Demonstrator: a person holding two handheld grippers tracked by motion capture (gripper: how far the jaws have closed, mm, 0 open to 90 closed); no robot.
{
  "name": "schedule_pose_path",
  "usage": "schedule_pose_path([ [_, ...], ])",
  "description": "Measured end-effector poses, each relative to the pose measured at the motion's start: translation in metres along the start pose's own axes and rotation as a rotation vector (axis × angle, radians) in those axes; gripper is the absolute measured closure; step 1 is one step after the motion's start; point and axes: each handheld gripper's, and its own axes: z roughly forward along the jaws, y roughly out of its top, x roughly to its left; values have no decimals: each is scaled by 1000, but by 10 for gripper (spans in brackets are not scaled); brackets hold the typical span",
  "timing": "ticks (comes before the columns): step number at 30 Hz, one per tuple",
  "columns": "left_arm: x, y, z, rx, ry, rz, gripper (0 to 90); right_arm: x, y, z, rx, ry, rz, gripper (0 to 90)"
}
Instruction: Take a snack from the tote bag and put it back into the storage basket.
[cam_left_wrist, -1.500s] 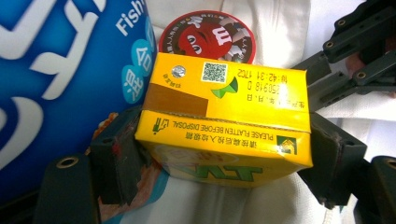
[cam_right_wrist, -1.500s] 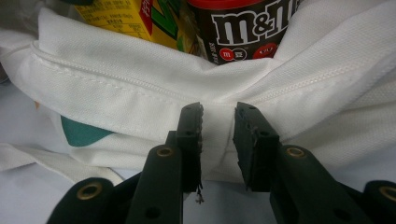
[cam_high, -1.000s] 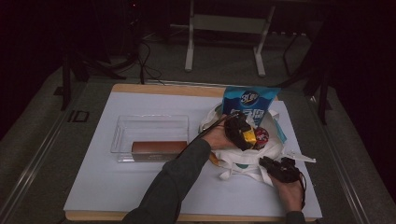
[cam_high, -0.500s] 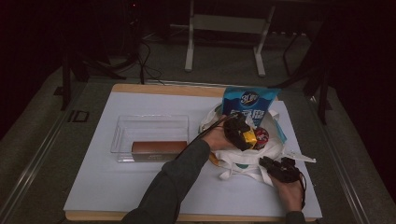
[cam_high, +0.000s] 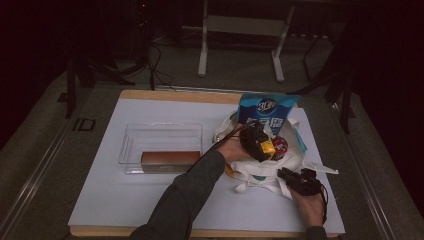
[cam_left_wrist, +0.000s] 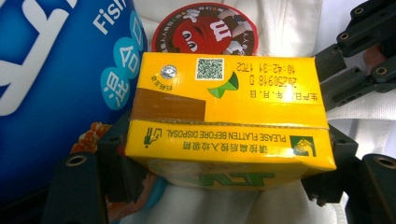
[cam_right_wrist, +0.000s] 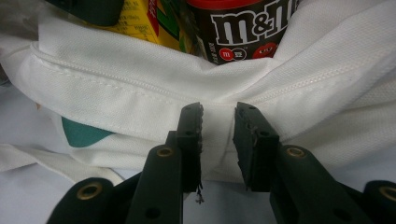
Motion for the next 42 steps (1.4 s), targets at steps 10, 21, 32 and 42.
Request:
schedule_pose_path([
  [10,-4,4,-9,0,41,13,279,0,0,0,0,-1,-2,720],
  [21,-9,12,-37,-48,81,-10,279,1,0,0,-1,-3,-6,721],
  [32,-11,15,-62,-102,115,-37,279,0,0,0,-2,-4,-9,721],
  [42,-13,14,-88,-136,143,-48,279,1,0,0,-3,-6,-9,721],
])
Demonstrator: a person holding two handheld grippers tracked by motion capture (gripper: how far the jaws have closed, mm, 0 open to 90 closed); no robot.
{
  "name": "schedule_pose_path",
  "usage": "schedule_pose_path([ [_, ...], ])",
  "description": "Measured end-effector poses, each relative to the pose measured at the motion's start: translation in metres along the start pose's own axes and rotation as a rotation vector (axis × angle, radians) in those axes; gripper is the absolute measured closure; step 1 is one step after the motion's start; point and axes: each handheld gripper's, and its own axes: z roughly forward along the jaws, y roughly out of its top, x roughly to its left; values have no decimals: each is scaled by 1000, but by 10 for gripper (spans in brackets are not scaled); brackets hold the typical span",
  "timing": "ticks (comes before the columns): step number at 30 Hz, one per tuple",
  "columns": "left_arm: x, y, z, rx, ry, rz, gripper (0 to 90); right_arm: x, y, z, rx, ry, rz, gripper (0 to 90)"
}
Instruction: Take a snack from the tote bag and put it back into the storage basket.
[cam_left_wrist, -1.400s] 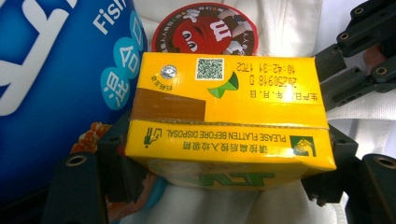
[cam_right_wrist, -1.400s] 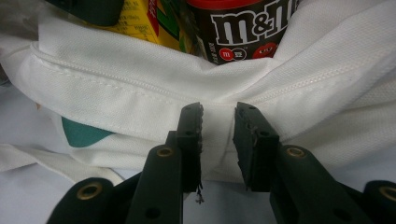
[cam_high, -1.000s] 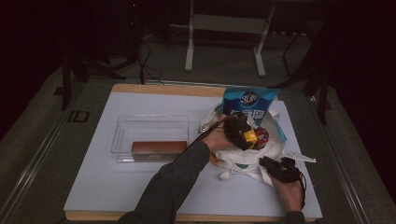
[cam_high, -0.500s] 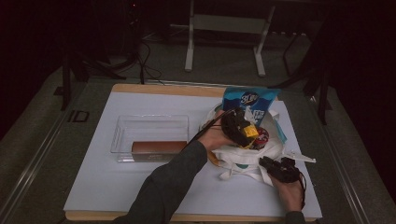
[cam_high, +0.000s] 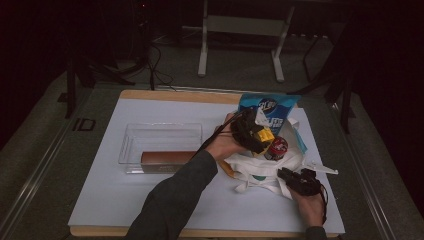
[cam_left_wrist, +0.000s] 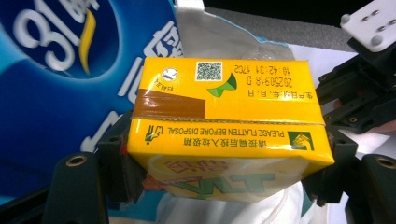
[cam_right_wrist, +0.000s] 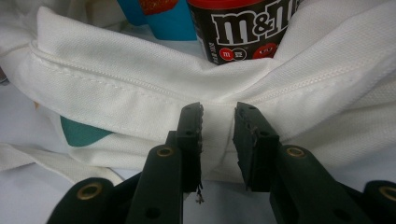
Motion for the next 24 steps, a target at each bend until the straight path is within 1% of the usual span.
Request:
schedule_pose_path([
  [3,1,0,-7,-3,10,1,279,0,0,0,0,-1,-2,721],
  [6,3,-1,-14,-9,11,-13,279,0,0,0,0,-2,-4,721],
  [10,4,-1,-21,-12,21,-16,279,0,0,0,-1,-3,-4,721],
  [11,6,-2,-26,-13,23,-18,279,0,0,0,-1,-2,-3,721],
  [13,7,-4,-30,-13,32,-20,279,0,0,0,-1,-2,-3,721],
  [16,9,-5,-35,-14,42,-30,279,0,0,0,-1,-2,-3,721],
  [17,11,-6,-40,-20,48,-37,279,0,0,0,-1,-3,-4,721],
  [24,20,-12,-62,-49,71,-70,279,0,0,0,-2,-3,-3,721],
])
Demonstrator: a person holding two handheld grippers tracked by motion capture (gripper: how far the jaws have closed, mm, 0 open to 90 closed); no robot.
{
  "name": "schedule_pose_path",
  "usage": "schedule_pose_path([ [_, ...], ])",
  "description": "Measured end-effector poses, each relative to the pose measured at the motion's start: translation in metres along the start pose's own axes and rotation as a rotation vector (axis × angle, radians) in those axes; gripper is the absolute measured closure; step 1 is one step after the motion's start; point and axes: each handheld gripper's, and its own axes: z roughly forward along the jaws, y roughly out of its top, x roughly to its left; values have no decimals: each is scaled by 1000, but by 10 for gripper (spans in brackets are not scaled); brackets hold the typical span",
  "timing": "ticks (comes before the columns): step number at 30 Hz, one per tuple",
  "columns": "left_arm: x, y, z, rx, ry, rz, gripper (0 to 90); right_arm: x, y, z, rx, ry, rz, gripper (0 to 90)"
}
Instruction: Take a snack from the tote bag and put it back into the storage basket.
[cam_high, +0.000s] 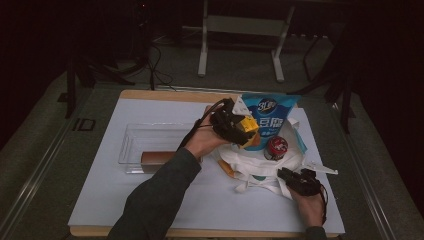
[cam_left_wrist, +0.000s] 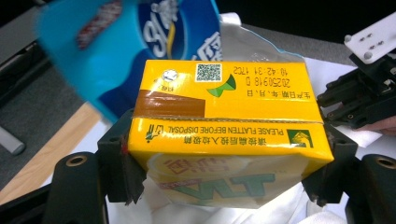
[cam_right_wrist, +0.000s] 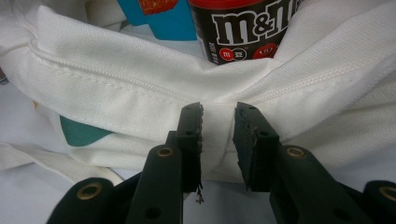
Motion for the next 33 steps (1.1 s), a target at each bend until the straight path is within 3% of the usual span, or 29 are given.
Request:
schedule_pose_path([
  [11,16,-9,-27,-7,50,-40,279,0,0,0,0,0,0,721],
  [28,36,-25,-51,-15,102,-87,280,0,0,0,-1,0,0,721],
  [33,41,-33,-60,-13,138,-99,280,0,0,0,-1,-2,-2,721],
])
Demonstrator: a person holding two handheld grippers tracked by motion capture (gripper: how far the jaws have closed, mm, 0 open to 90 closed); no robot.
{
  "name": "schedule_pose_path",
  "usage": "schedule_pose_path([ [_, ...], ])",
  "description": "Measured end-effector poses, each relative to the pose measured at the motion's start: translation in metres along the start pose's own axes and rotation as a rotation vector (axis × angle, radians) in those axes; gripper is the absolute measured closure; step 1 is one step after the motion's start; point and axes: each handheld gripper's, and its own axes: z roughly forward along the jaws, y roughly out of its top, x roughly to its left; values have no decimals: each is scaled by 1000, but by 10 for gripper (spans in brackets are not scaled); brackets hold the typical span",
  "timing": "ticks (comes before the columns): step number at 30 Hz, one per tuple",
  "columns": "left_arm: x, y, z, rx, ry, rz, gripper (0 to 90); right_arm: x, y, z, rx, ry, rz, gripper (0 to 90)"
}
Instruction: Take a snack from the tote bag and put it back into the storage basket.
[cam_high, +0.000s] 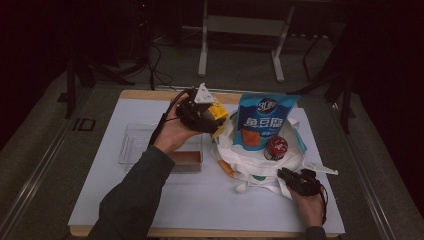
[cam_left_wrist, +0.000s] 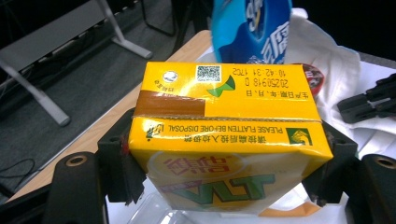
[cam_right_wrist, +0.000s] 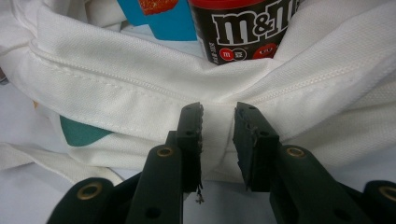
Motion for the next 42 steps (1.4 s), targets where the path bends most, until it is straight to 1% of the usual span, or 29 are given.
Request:
schedule_pose_path([
  [10,11,-14,-9,2,38,-32,280,0,0,0,-1,-1,-1,721],
  [16,16,-21,-14,1,48,-50,280,0,0,0,-1,-1,-2,721],
  [17,17,-22,-14,5,52,-45,280,0,0,0,-1,-1,-3,721],
  [24,23,-31,-17,12,67,-71,280,0,0,0,-1,-1,-2,721],
  [32,33,-45,-20,35,96,-98,279,0,0,0,-1,-1,-2,721],
  [42,44,-60,-29,37,124,-138,280,0,0,0,-1,-2,-5,721],
])
